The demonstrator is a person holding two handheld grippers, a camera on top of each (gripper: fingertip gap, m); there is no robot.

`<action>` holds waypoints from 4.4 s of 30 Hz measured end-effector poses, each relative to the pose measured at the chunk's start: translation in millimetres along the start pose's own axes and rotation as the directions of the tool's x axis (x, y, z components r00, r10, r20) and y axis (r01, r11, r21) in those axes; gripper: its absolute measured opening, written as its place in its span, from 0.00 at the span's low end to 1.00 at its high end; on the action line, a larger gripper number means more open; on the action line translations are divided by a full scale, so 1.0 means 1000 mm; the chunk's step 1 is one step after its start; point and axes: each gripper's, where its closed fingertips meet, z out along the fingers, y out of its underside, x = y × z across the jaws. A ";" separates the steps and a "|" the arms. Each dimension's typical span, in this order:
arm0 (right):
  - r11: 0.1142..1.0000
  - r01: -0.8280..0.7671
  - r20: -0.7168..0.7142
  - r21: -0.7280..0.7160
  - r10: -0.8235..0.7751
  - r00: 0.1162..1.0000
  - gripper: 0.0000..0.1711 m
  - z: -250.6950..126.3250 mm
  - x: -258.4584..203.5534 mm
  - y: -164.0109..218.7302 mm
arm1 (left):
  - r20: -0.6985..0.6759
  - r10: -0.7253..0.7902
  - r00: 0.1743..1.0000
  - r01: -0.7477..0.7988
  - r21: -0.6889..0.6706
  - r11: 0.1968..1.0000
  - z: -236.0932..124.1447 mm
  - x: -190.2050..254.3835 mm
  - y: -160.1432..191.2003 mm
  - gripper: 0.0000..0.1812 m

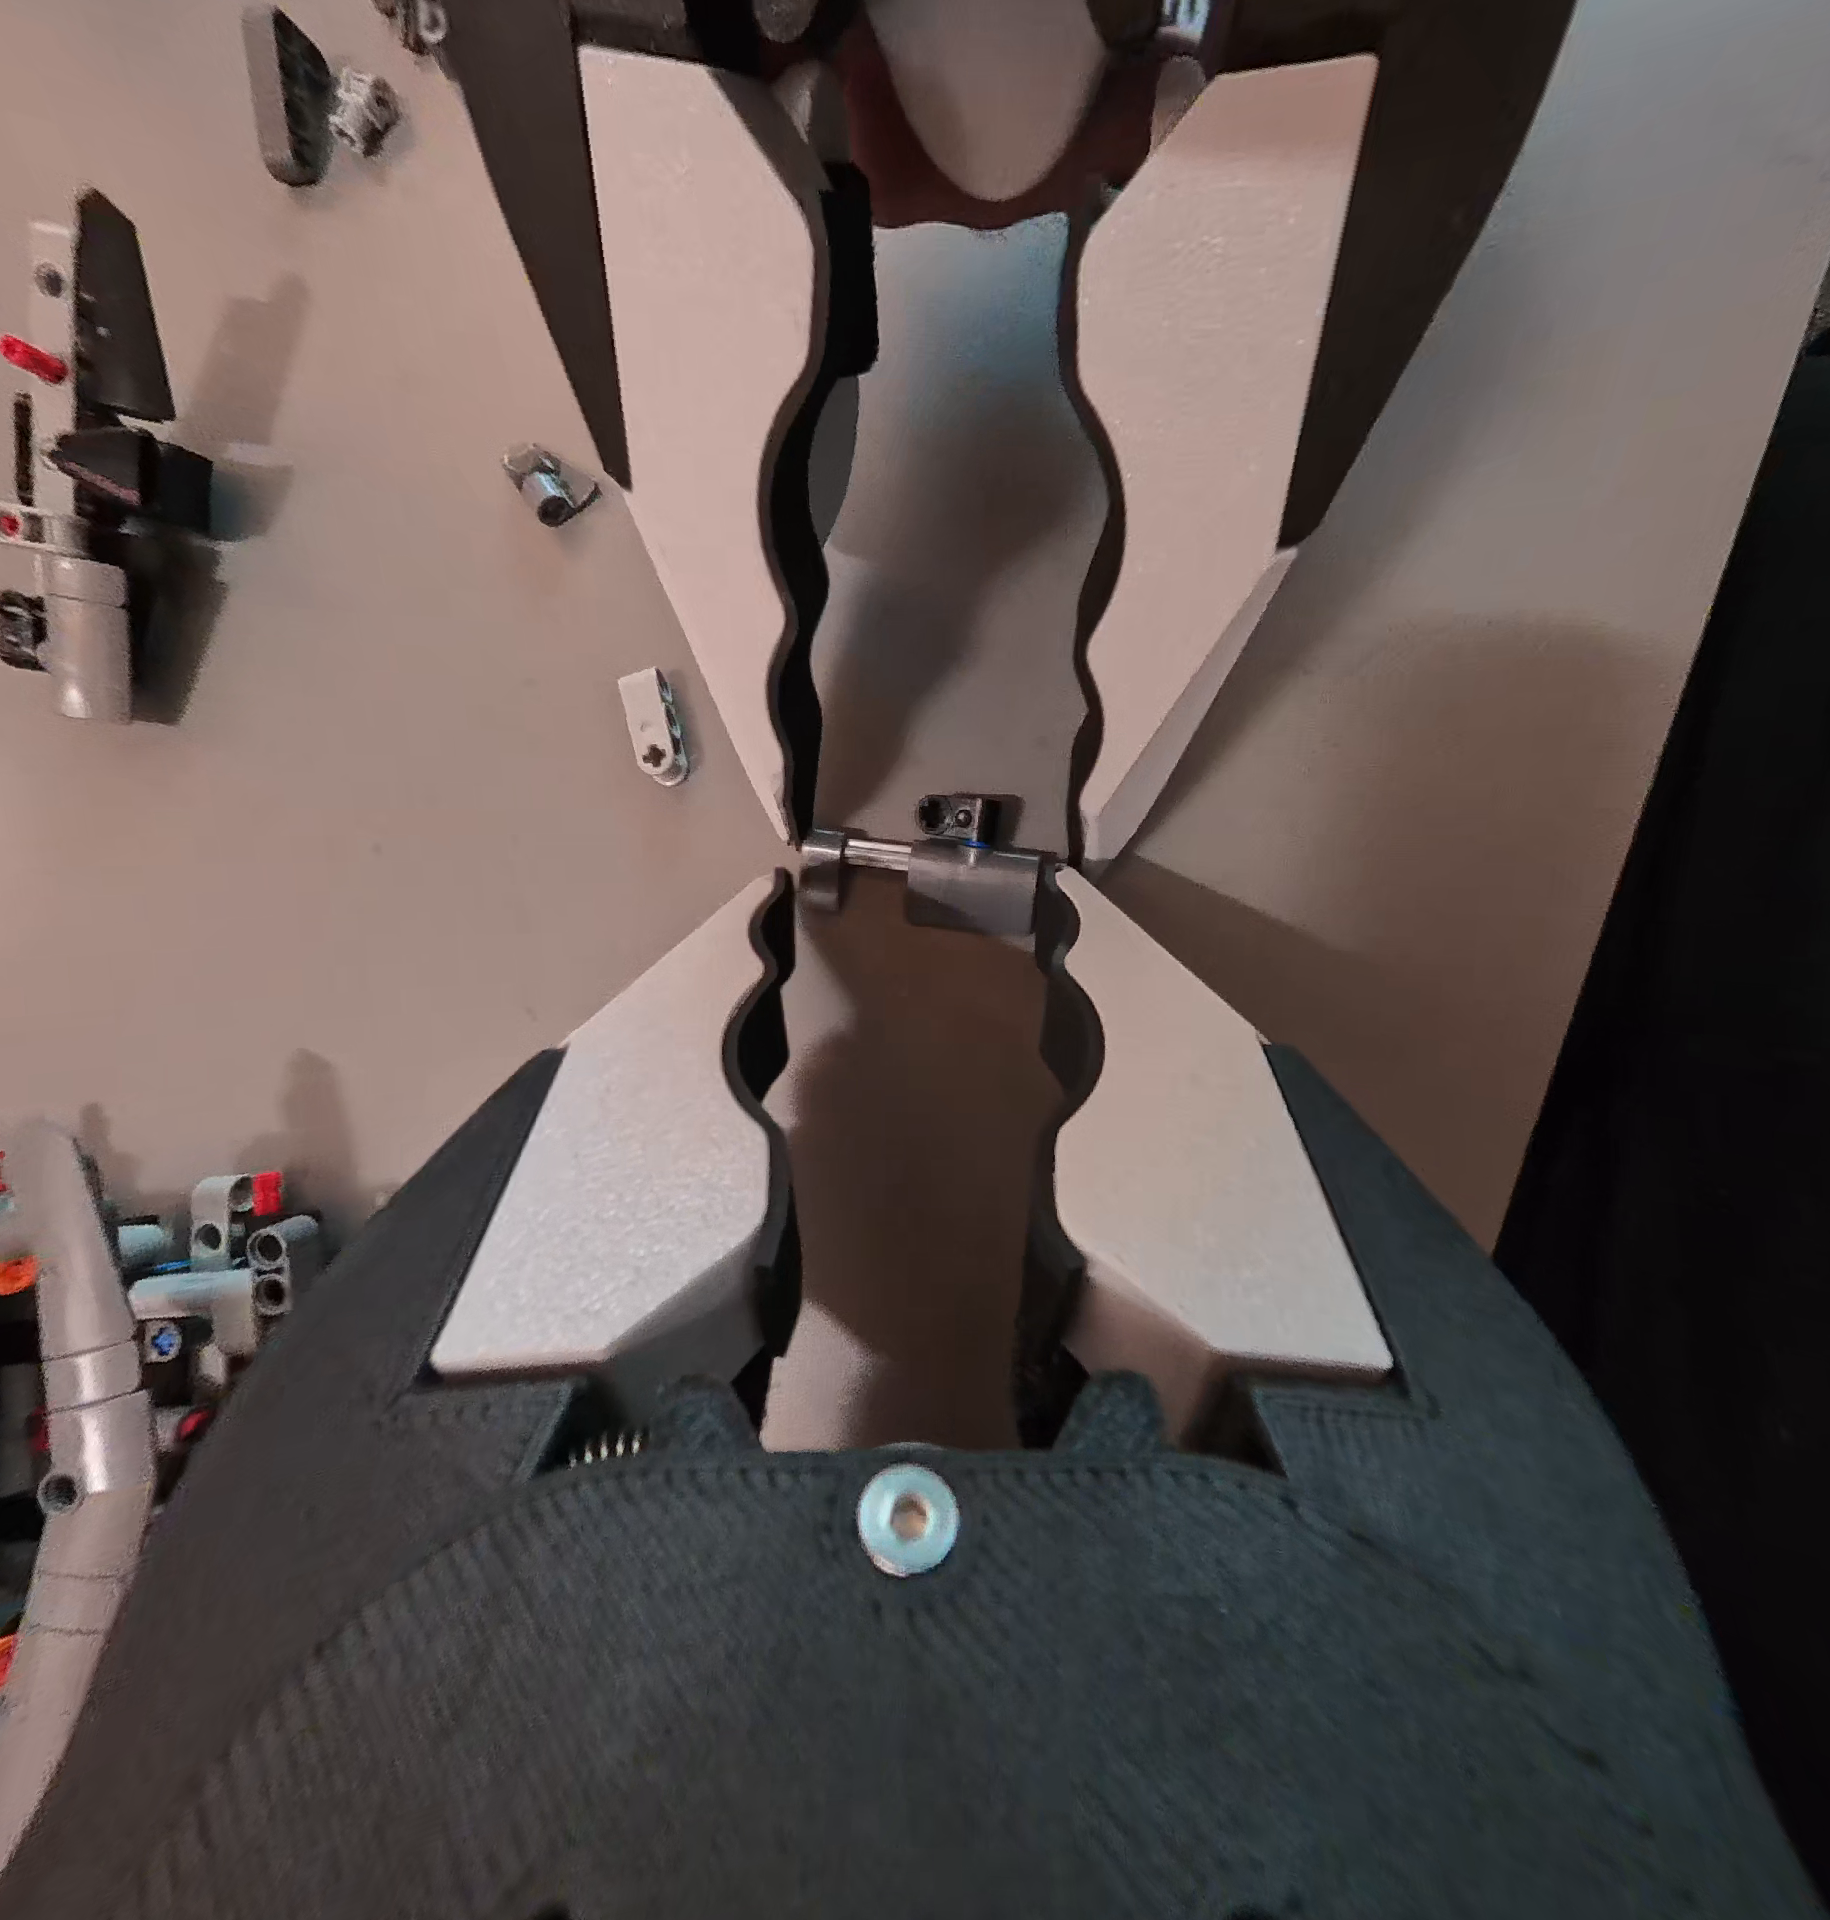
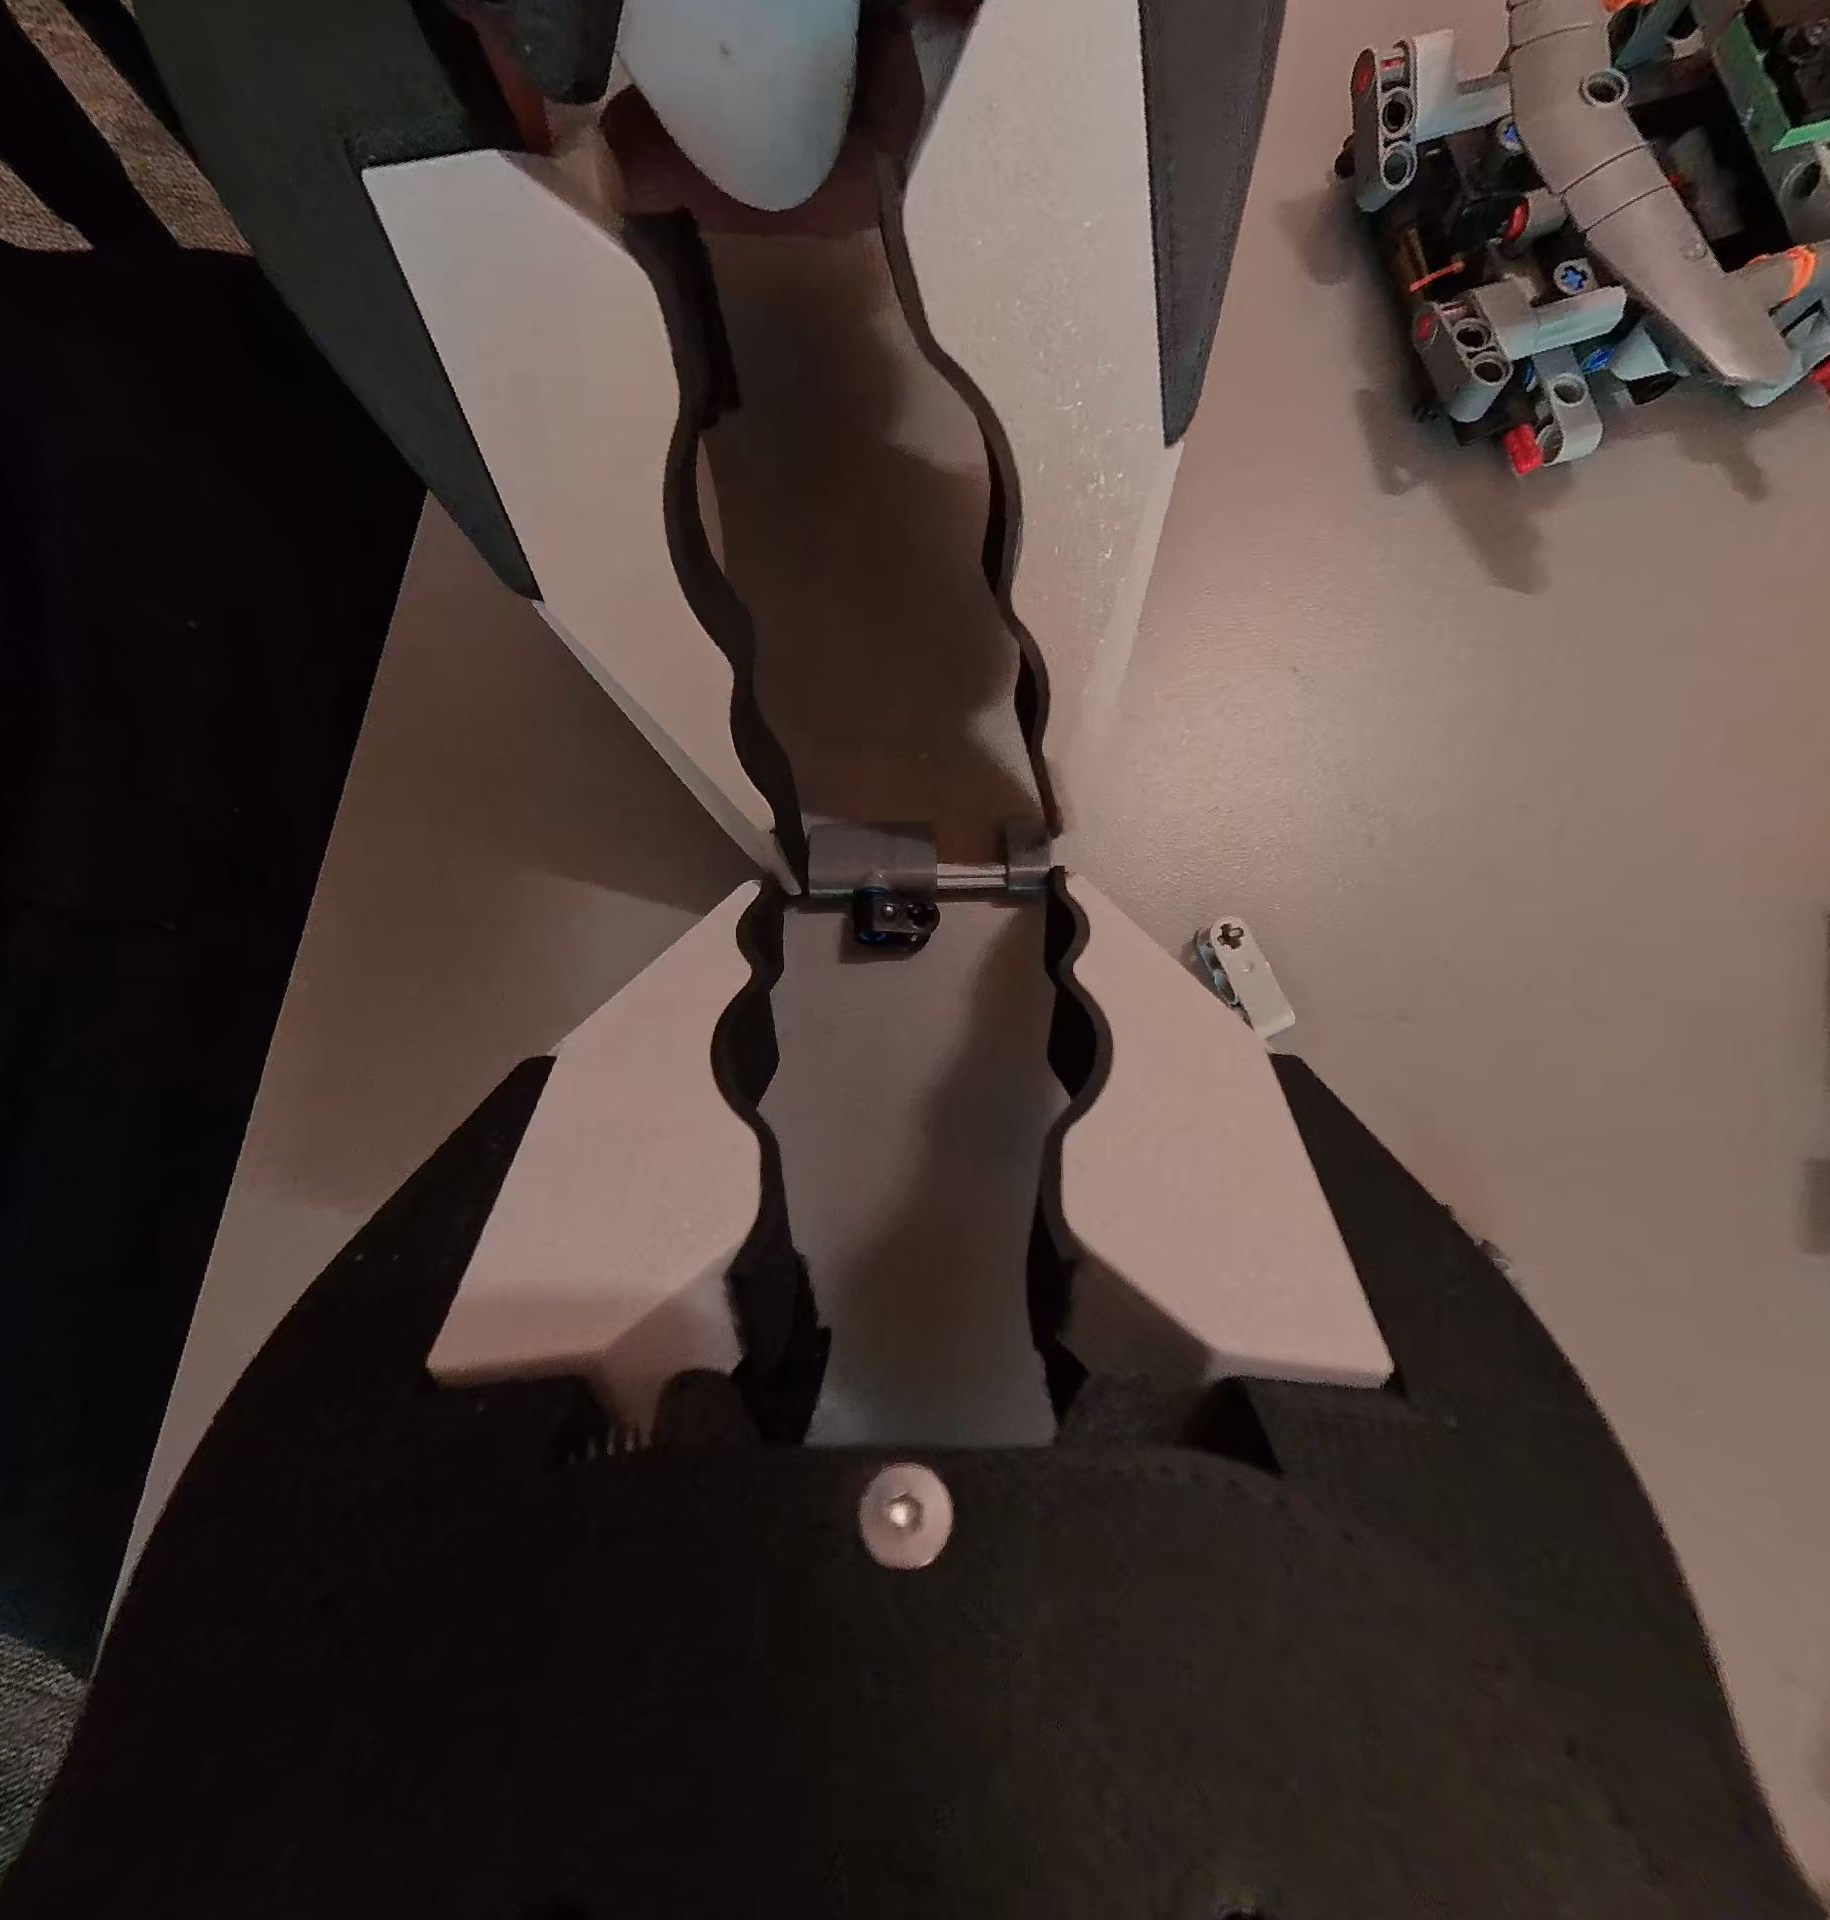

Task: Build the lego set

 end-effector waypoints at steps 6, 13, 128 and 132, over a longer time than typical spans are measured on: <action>1.000 -0.001 0.010 0.006 0.001 1.000 0.29 0.000 -0.001 0.000 | -0.046 -0.021 0.999 0.020 -0.021 1.000 0.002 -0.001 0.001 0.27; 1.000 -0.003 0.018 0.015 0.003 1.000 0.28 0.000 -0.001 0.000 | -0.080 -0.040 0.996 0.040 -0.005 0.999 0.003 0.003 0.000 0.25; 0.904 -0.382 -0.431 0.192 0.427 0.795 0.25 -0.094 -0.015 0.050 | 0.311 -0.256 0.915 0.210 0.174 0.962 -0.054 -0.018 0.035 0.17; 0.889 -0.433 -0.403 0.151 0.456 0.794 0.25 -0.068 -0.016 0.043 | 0.306 -0.273 0.912 0.215 0.209 0.954 -0.058 -0.018 0.033 0.17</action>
